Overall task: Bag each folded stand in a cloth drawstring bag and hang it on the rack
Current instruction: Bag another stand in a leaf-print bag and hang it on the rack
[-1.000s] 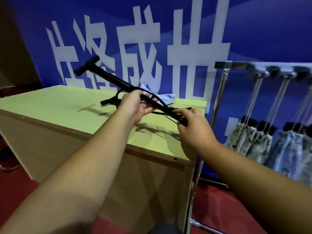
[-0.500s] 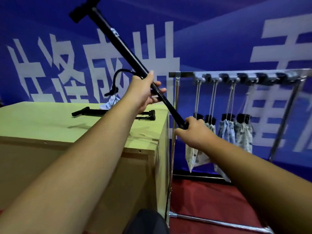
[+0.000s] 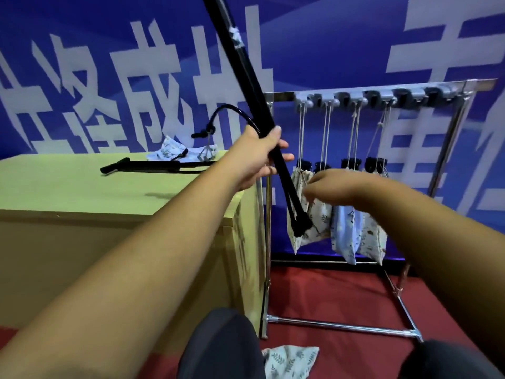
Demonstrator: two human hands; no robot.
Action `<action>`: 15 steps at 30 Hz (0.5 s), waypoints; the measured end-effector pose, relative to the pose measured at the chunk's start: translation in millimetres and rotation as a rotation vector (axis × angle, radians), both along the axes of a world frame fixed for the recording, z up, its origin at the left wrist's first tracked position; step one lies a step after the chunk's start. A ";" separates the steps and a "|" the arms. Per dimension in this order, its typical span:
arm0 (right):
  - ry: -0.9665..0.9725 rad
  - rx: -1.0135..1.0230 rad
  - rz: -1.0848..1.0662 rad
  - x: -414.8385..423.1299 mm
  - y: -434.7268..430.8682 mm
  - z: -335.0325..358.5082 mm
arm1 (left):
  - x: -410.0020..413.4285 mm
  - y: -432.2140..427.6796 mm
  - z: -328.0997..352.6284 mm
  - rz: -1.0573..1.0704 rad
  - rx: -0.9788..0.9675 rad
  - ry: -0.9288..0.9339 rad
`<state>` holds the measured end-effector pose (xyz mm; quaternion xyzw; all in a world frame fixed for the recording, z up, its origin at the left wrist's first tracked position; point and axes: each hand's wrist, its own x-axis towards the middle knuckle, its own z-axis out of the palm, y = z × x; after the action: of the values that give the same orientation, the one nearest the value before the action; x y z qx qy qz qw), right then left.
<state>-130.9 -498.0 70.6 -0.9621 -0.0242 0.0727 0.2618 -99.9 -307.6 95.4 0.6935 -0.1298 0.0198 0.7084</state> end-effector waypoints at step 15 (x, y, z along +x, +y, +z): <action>-0.264 1.218 -0.017 36.2 -7.4 -17.1 | -0.1 -30.2 -138.4 -0.260 0.191 0.246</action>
<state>-94.7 -505.4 53.5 -0.6413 -0.0860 -0.0756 0.7587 -100.0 -337.8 -43.0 0.7320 -0.1319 -0.1691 0.6467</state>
